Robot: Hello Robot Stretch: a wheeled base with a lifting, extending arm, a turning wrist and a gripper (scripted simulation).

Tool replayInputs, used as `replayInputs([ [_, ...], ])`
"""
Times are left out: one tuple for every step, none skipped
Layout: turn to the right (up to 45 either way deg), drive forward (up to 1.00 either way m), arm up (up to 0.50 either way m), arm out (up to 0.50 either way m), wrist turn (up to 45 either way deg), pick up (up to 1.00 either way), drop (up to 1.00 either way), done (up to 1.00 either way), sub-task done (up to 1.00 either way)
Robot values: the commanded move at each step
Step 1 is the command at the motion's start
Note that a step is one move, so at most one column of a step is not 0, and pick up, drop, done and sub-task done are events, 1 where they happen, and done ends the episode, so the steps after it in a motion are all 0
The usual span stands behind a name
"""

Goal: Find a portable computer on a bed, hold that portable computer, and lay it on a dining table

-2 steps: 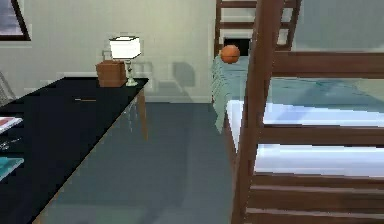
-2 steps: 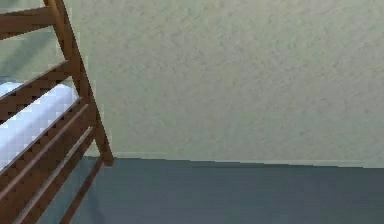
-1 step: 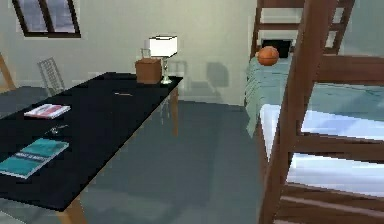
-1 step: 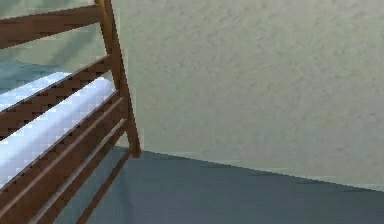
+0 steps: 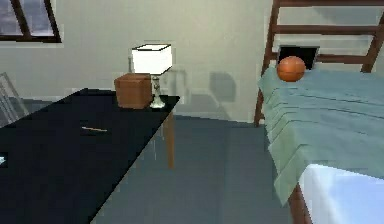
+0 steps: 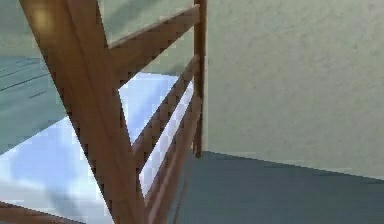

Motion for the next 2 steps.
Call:
replayInputs([
  [12.0,0.00,0.00,0.00,0.0,0.00,0.00,0.00,0.00],
  [0.0,0.70,0.00,0.00,0.0,0.00,0.00,0.00,0.00],
])
